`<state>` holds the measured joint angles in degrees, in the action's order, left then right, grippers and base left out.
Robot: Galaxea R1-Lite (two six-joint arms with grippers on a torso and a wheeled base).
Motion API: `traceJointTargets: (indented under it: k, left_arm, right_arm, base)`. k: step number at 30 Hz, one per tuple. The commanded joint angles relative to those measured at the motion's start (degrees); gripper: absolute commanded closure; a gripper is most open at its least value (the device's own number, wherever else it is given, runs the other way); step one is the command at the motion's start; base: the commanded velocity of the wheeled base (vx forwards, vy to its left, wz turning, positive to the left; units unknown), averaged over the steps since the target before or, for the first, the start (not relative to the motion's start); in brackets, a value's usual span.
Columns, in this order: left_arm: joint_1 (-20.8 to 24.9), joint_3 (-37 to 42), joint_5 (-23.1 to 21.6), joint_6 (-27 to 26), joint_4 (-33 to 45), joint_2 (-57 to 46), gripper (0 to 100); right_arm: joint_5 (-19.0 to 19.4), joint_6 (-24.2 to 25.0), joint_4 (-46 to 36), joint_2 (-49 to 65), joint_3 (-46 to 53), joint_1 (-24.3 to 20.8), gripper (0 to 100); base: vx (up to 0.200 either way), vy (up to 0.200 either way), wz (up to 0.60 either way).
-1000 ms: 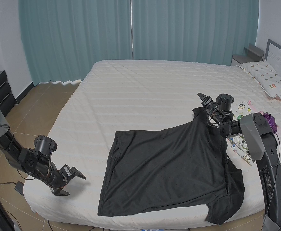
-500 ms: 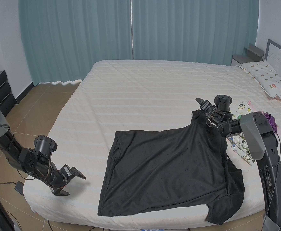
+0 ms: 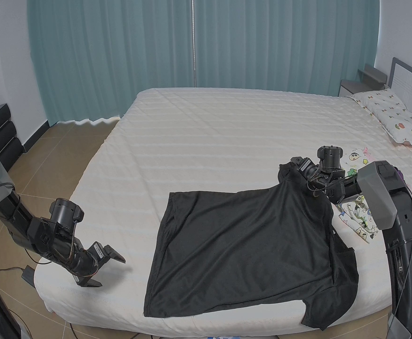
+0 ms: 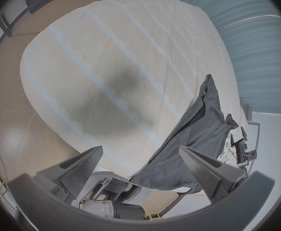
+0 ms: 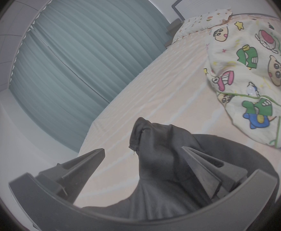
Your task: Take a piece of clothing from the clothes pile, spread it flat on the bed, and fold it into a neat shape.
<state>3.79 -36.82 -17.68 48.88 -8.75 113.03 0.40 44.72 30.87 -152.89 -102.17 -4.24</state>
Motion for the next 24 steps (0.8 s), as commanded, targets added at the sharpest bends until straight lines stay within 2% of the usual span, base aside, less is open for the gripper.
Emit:
traceJointTargets:
  k: [1,4,5,6,11,14,20,24]
  left_arm:
    - [0.0,0.0,0.1,0.0,0.1,0.1,0]
    - [0.2,0.0,0.2,0.0,0.1,0.1,0]
    - [0.8,0.1,0.4,0.0,0.1,0.2,0]
    - [0.8,0.1,0.4,0.0,0.1,0.2,0]
    - [0.9,0.5,0.4,-0.2,0.1,0.1,0]
    - [0.9,0.6,0.4,-0.5,0.1,0.0,0]
    - [1.4,0.9,0.4,-0.5,-0.1,-0.1,0]
    - [1.7,0.8,0.5,-0.3,0.0,-0.2,0]
  right_arm:
    - [0.8,0.2,1.6,11.2,14.6,0.6,0]
    - [0.7,0.6,2.7,13.6,19.2,0.6,0]
    - [0.6,0.8,5.3,18.5,28.9,0.6,0]
    - [0.5,0.7,6.8,20.2,33.3,0.6,0]
    - [0.8,0.8,16.9,26.2,51.3,0.6,0]
    - [0.4,0.5,25.7,26.9,61.8,0.6,0]
    - [0.6,-0.2,40.2,26.9,77.0,0.8,0]
    - [2.1,0.5,43.8,26.3,80.8,1.0,0]
  base:
    - [0.000,0.000,0.00]
    - [-0.133,0.000,0.00]
    - [-0.200,0.000,0.00]
    - [-0.200,0.000,0.00]
    - [-0.200,0.000,0.00]
    - [-0.200,0.000,0.00]
    - [0.000,0.000,0.00]
    - [0.000,0.000,0.00]
